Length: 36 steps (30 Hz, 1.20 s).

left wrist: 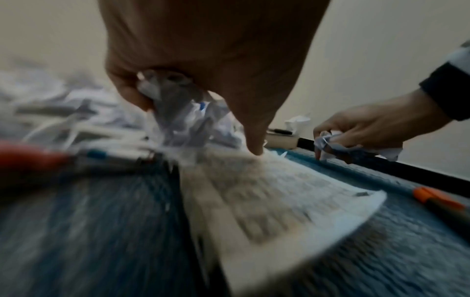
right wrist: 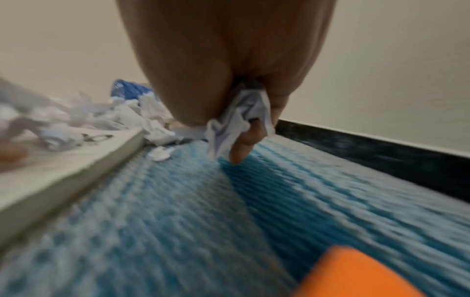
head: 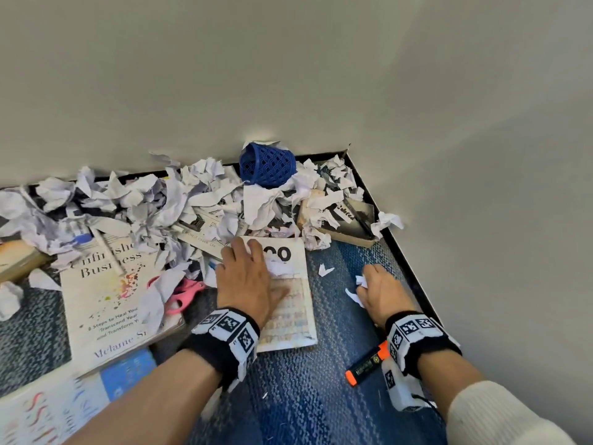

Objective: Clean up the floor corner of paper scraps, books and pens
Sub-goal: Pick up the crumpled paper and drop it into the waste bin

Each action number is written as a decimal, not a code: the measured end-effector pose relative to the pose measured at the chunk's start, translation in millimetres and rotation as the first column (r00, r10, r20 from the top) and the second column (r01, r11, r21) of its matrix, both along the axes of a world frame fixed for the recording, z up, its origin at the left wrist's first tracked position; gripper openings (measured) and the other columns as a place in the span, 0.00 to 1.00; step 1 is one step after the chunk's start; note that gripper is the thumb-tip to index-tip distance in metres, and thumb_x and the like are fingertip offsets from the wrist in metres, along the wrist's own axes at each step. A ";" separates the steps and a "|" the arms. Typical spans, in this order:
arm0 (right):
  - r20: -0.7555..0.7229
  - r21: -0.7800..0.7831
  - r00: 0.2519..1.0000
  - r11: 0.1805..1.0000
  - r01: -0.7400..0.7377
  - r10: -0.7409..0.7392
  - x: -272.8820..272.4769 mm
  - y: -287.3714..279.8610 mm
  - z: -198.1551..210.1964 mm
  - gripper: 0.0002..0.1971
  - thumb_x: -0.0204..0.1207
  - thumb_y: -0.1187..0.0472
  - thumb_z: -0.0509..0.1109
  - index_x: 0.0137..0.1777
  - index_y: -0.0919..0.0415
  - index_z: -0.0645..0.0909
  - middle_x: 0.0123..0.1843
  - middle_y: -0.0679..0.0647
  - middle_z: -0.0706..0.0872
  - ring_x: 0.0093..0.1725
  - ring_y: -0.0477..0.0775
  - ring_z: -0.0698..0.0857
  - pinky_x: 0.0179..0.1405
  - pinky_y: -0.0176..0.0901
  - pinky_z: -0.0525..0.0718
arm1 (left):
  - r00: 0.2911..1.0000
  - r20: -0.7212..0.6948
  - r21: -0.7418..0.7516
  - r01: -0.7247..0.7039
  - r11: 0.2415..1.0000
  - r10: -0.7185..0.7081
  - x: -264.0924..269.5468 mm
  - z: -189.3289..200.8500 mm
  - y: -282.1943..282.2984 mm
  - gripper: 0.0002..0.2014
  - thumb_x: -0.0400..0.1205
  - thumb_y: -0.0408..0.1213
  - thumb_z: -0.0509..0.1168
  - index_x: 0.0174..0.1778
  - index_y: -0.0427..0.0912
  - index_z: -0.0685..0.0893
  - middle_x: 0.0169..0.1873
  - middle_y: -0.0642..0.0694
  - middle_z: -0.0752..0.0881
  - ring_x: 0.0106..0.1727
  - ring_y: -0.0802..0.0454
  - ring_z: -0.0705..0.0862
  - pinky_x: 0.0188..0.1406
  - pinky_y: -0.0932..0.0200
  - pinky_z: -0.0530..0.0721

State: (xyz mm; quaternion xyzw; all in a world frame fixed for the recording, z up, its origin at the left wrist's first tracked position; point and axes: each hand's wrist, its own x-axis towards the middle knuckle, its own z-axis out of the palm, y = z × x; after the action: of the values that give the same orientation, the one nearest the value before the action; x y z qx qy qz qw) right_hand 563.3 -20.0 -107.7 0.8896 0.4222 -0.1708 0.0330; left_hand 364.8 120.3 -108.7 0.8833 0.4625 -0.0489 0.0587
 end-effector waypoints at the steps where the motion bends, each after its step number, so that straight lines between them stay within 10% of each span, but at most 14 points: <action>1: -0.005 0.033 0.999 0.999 -0.037 0.037 -3.3 9.9 -0.5 0.09 0.81 0.58 0.60 0.55 0.63 0.73 0.59 0.60 0.77 0.55 0.65 0.82 0.53 0.53 0.78 | 0.998 -0.016 -0.004 -0.054 0.999 0.054 -5.9 -6.0 -2.6 0.45 0.75 0.73 0.57 0.75 0.39 0.59 0.68 0.35 0.66 0.65 0.40 0.72 0.59 0.48 0.81; 8: 0.020 0.041 0.967 0.967 -0.253 0.253 -29.4 58.7 -16.4 0.18 0.82 0.54 0.62 0.68 0.60 0.69 0.65 0.57 0.73 0.56 0.64 0.82 0.42 0.53 0.78 | 0.995 0.098 -0.217 0.015 0.976 0.006 -25.5 -26.5 -2.4 0.12 0.88 0.41 0.54 0.64 0.44 0.61 0.58 0.39 0.72 0.51 0.42 0.79 0.41 0.51 0.86; 20: -0.079 0.241 0.989 0.965 -0.099 0.121 -15.9 65.7 -23.1 0.08 0.80 0.61 0.63 0.57 0.59 0.70 0.56 0.59 0.80 0.52 0.66 0.82 0.44 0.53 0.77 | 0.979 0.189 -0.064 -0.067 0.996 0.078 -4.7 3.9 60.3 0.25 0.85 0.63 0.39 0.54 0.46 0.70 0.34 0.51 0.80 0.29 0.55 0.78 0.30 0.58 0.81; 24: -0.009 0.364 0.991 0.923 -0.124 0.137 -17.2 77.4 -9.6 0.15 0.79 0.58 0.65 0.63 0.53 0.68 0.48 0.55 0.83 0.44 0.62 0.85 0.36 0.50 0.78 | 0.983 0.069 -0.063 -0.168 0.984 0.172 6.6 1.4 87.2 0.32 0.84 0.66 0.47 0.76 0.46 0.60 0.57 0.38 0.77 0.41 0.43 0.85 0.30 0.53 0.74; 36: 0.105 0.038 0.957 0.961 -0.274 0.269 -11.0 102.5 -21.5 0.19 0.80 0.49 0.63 0.70 0.49 0.73 0.58 0.58 0.76 0.56 0.62 0.81 0.43 0.51 0.81 | 0.994 0.091 -0.075 -0.046 0.996 0.052 -1.7 0.6 103.9 0.19 0.85 0.54 0.60 0.61 0.43 0.80 0.57 0.44 0.76 0.57 0.45 0.81 0.45 0.52 0.80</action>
State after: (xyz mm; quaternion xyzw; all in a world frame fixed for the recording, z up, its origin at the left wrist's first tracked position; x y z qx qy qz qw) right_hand 552.3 82.4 -129.2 0.8312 0.5425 -0.1096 0.0538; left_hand 363.2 224.2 -108.1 0.8703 0.4787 -0.0230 0.1135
